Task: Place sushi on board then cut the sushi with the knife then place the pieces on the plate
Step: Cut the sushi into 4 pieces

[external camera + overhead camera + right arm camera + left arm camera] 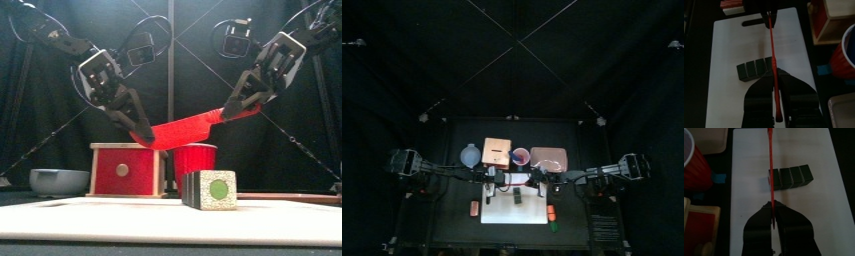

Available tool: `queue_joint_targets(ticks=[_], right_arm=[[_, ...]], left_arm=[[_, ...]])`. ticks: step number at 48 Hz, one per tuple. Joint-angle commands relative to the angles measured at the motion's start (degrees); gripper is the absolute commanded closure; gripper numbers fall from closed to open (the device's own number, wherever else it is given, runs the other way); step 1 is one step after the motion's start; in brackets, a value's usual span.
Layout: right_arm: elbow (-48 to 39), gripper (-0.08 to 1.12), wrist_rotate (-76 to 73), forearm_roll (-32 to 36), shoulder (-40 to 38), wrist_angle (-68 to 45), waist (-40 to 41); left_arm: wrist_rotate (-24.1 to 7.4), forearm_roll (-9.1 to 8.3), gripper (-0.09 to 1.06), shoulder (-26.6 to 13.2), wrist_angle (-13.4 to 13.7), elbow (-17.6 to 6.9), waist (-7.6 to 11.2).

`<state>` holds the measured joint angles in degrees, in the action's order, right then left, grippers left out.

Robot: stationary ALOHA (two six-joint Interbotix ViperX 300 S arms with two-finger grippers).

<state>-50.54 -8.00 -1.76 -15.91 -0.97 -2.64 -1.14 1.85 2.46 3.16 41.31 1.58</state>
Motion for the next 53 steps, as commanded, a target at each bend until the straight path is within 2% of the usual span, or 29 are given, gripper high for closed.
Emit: queue_joint_targets(ticks=[1, 14, 31, 36, 53], right_arm=[[-0.1, 0.7, -0.1, -1.6, -0.2, -0.4, -0.2], [-1.2, 0.7, -0.1, -4.6, 2.5, 0.6, -0.4], [-1.3, 0.7, -0.2, -6.7, 3.3, 2.0, -1.9], [-1.5, 0.7, -0.2, -6.9, 3.4, 2.1, -2.2], [-2.7, 0.7, -0.1, -6.7, 3.4, 2.2, -1.5]], left_arm=[[0.2, 0.0, 0.64, -0.2, -0.3, -1.5, 0.35], [0.2, 1.23, 0.64, -2.6, 0.3, -3.3, 2.29], [0.2, 4.83, 0.64, -4.2, 0.4, -4.6, 4.31], [0.2, 5.27, 0.64, -4.4, 0.4, -4.7, 4.75], [0.2, 5.1, 0.64, -6.1, 0.4, -5.7, 4.57]])
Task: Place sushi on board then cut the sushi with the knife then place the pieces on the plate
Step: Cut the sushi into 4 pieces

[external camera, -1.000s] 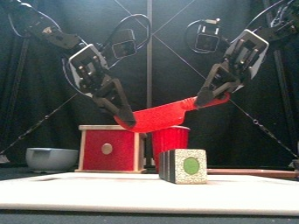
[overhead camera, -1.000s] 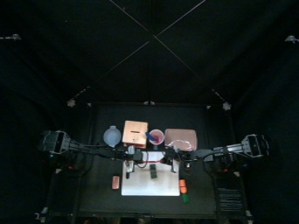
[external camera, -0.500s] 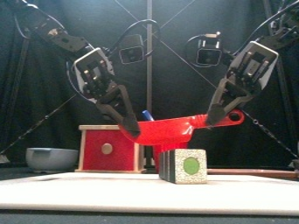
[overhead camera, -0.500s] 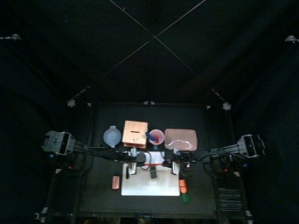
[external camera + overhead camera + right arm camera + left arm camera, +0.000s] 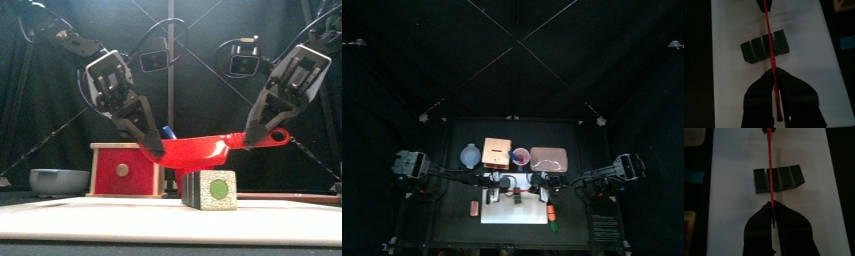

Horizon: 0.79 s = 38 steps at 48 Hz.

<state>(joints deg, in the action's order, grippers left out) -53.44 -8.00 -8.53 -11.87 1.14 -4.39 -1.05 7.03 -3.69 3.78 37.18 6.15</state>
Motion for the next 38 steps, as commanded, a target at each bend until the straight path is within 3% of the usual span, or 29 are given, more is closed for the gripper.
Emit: queue_joint_targets(ticks=[1, 38], right_arm=[[0.1, 0.7, -0.1, 0.1, -0.6, 0.1, 0.3], [-0.1, 0.7, 0.0, 0.6, 0.9, 0.2, 1.4]], left_arm=[[0.1, -0.09, 0.64, 0.0, -0.3, -1.6, -0.09], [0.1, 0.09, 0.64, -1.7, -0.4, -2.2, -0.44]])
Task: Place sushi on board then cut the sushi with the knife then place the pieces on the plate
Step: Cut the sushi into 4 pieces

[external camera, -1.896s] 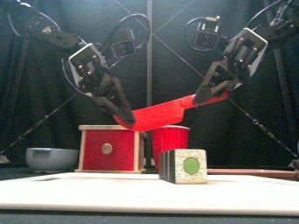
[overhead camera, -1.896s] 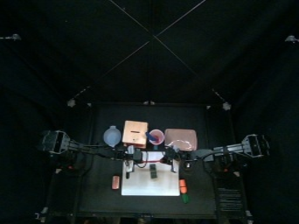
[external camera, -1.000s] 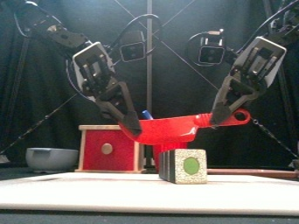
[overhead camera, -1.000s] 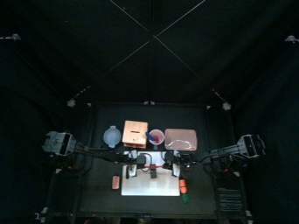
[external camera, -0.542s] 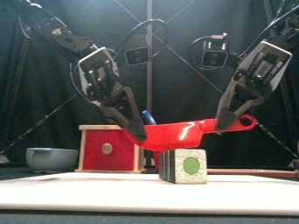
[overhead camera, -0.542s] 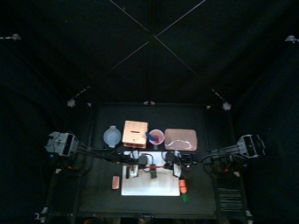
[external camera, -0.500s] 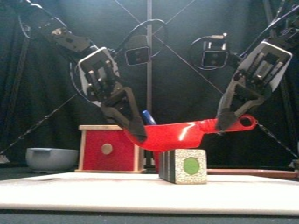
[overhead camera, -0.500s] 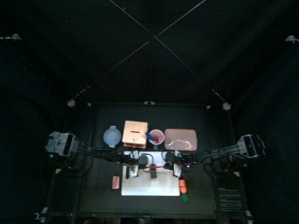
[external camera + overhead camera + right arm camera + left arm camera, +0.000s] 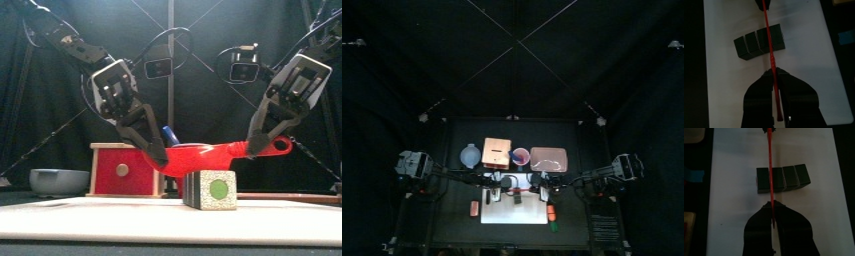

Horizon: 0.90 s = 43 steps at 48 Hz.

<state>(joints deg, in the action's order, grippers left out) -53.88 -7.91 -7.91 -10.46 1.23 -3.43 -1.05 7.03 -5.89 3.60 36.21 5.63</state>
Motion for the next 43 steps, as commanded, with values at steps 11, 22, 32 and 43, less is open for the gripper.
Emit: queue_joint_targets(ticks=[11, 22, 32, 43], right_arm=[[0.2, 0.7, -0.2, -0.3, 0.4, 0.1, 0.6], [-0.2, 0.7, -0.2, -0.4, 3.1, 0.1, 0.6], [0.2, 0.7, -0.3, -0.6, 5.5, 0.1, 0.6], [0.5, 0.7, -0.2, -0.7, 6.6, 0.1, 2.0]], left_arm=[[0.1, 0.0, 0.64, 0.2, -0.3, -1.1, -0.09], [0.1, 0.0, 0.64, -1.6, -0.4, -1.2, -0.7], [0.1, -0.09, 0.64, -3.3, -0.5, -1.2, -0.7], [0.0, -0.26, 0.64, -3.7, -0.6, -1.3, -0.97]])
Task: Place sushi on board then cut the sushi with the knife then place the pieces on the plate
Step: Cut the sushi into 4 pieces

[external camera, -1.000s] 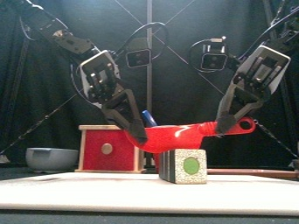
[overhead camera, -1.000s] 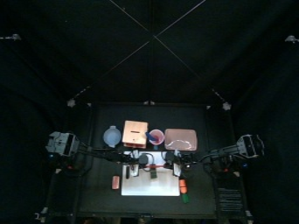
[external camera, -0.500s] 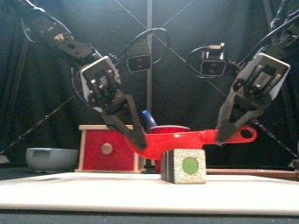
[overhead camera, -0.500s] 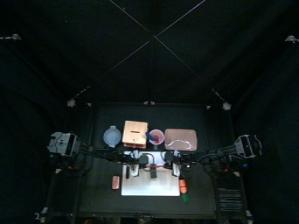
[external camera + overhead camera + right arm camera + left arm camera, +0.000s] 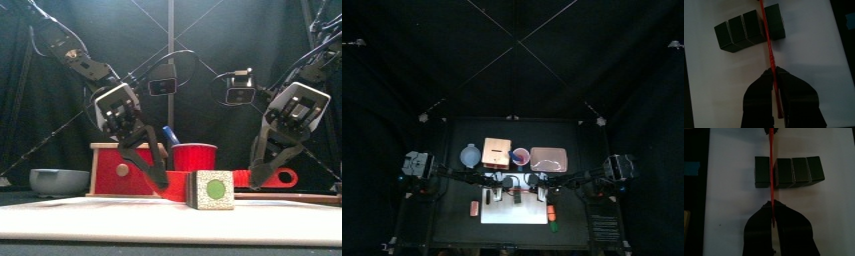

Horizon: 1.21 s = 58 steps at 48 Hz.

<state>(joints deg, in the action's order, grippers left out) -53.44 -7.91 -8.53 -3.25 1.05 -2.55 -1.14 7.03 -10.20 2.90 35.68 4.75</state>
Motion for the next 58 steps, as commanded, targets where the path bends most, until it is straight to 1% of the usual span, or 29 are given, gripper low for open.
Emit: queue_joint_targets(ticks=[1, 6, 13, 15, 20, 24, 30, 34, 43, 47, 53, 58], right_arm=[[0.1, 0.7, -0.2, 0.0, -0.7, 0.3, 1.4], [0.2, 0.7, -0.1, 0.4, -1.2, 0.3, 3.0], [0.2, 0.7, -0.1, 1.4, -1.9, 0.4, 4.2], [0.3, 0.7, -0.2, 1.5, -2.0, 0.4, 4.5], [0.3, 0.7, -0.2, 1.5, -2.2, 0.5, 4.9], [0.6, 0.7, -0.2, 1.4, -2.5, 0.8, 4.7], [1.6, 0.7, -0.2, 1.5, -4.1, 3.4, 4.6], [2.5, 0.7, -0.2, 1.6, -5.6, 5.6, 4.5], [3.5, 0.7, -0.2, 1.7, -9.5, 8.5, 3.7], [3.3, 0.7, -0.3, 1.3, -10.8, 8.7, 2.9], [2.8, 0.7, -0.3, 0.2, -11.8, 8.8, 1.1], [2.8, 0.7, -0.3, -1.0, -11.9, 8.7, -0.1]], left_arm=[[0.1, -0.35, 0.64, 0.6, 0.1, -0.8, -0.18], [0.0, -1.23, 0.64, 0.7, 0.1, -0.8, -1.32], [-0.1, -2.02, 0.64, 1.0, 0.1, -0.8, -2.2], [-0.1, -2.55, 0.64, 1.1, 0.2, -0.8, -2.55], [-0.1, -3.08, 0.64, 1.1, 0.2, -0.8, -2.9], [-0.1, -3.08, 0.64, 1.4, 0.4, -0.9, -2.9], [-0.1, -3.08, 0.64, 2.8, 1.1, -1.1, -2.55], [0.0, -3.43, 0.64, 4.7, 1.6, -1.2, -2.37], [-0.1, -3.69, 0.64, 7.6, 1.6, -1.2, -1.32], [0.0, -3.6, 0.64, 7.8, 1.5, -1.2, -0.44], [0.2, -3.34, 0.64, 7.3, 1.4, -1.3, 1.49], [0.3, -2.02, 0.64, 6.7, 1.2, -1.5, 2.46]])
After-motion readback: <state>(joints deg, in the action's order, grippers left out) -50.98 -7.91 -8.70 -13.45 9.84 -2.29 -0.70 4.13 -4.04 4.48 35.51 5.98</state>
